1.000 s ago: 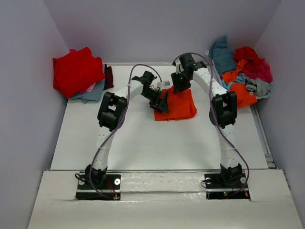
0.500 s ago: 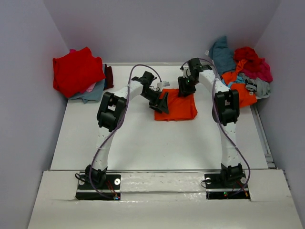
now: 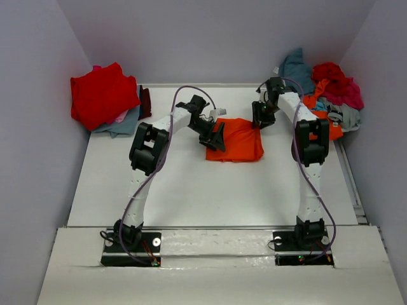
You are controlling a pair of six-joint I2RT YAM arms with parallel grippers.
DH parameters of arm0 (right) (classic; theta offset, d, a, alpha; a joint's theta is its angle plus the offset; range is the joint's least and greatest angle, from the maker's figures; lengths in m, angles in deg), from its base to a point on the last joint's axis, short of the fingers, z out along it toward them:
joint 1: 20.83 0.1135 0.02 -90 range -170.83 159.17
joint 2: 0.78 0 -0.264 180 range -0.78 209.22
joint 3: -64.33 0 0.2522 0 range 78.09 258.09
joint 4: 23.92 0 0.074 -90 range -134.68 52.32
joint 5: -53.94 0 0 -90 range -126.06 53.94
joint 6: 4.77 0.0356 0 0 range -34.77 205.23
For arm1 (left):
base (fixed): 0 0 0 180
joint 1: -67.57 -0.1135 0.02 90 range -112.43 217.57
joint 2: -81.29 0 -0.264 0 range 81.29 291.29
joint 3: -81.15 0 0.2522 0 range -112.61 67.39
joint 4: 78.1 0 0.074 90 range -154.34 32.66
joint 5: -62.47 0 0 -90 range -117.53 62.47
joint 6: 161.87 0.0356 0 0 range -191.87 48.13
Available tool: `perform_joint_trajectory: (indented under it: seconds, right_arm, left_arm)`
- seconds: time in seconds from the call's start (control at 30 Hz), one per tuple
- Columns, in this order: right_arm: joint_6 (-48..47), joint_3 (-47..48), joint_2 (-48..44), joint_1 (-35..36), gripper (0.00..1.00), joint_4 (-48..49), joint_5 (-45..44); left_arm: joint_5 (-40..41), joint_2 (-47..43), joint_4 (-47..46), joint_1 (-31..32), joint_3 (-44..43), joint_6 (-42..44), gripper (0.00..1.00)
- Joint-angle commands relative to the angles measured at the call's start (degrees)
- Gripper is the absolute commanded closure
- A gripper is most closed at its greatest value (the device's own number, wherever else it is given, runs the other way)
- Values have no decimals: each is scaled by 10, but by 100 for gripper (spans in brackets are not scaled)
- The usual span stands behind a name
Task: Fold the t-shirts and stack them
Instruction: Fold the tshirt
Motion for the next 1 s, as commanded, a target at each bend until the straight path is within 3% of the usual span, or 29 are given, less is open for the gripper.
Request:
perform_joint_trajectory:
  seconds: [0.0, 0.4, 0.97]
  right_arm:
    - [-5, 12, -45, 1, 51, -5, 1]
    - [-16, 24, -129, 7, 51, -51, 108]
    - [-36, -58, -97, 51, 51, -86, 168]
  left_arm:
    - [35, -18, 39, 2, 19, 14, 16]
    - [32, -20, 40, 2, 19, 16, 16]
    - [33, -27, 42, 2, 16, 19, 16]
